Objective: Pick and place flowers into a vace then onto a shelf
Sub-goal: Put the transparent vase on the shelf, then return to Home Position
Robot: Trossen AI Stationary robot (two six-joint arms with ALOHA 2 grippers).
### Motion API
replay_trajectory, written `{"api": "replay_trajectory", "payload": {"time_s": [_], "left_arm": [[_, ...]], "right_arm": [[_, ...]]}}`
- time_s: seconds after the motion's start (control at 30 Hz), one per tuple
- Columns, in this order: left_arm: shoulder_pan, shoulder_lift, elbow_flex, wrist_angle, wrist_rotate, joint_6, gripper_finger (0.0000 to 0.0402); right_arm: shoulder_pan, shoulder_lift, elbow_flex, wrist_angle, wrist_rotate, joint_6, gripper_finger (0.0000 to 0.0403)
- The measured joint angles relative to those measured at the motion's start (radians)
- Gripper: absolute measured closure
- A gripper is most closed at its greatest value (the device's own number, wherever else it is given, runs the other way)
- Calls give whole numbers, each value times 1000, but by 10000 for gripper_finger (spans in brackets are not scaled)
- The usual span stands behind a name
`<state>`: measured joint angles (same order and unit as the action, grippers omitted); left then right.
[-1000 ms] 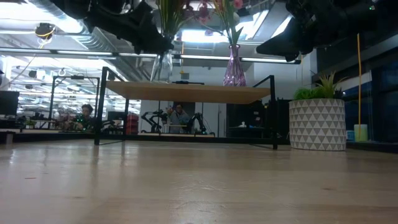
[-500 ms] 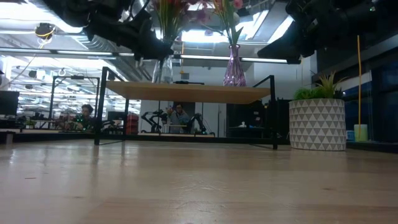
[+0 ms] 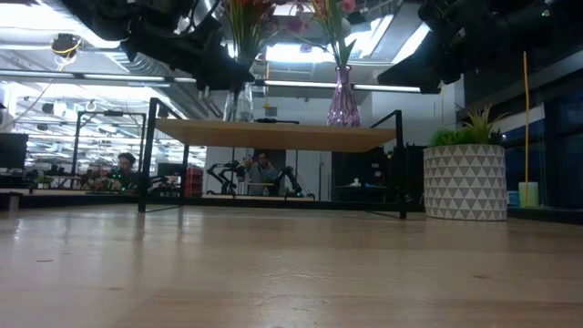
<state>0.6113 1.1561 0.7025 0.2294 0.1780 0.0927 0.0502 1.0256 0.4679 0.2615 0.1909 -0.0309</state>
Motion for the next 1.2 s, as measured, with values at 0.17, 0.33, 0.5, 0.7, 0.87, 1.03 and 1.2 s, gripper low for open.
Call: {"api": "replay_trajectory", "payload": {"time_s": [0.17,0.33,0.5,0.7,0.87,1.03,1.2], "left_arm": [[0,-15,0,3,0,14,135],[0,-81,0,-40,-1,31,136],[-1,-188,1,-181,0,89,135],[-1,-331,1,-322,-42,115,156],[-14,-443,-7,-391,-25,87,212],[-42,-593,-105,-374,-30,44,294],[-75,-783,-231,-359,-30,-3,363]], "right_arm": [[0,0,0,-1,0,0,393],[0,0,0,-3,0,1,393],[0,0,0,-3,0,0,393],[0,0,0,9,0,4,393],[0,0,15,19,0,57,393],[0,0,18,15,0,54,393],[0,0,18,3,0,53,393]]}}
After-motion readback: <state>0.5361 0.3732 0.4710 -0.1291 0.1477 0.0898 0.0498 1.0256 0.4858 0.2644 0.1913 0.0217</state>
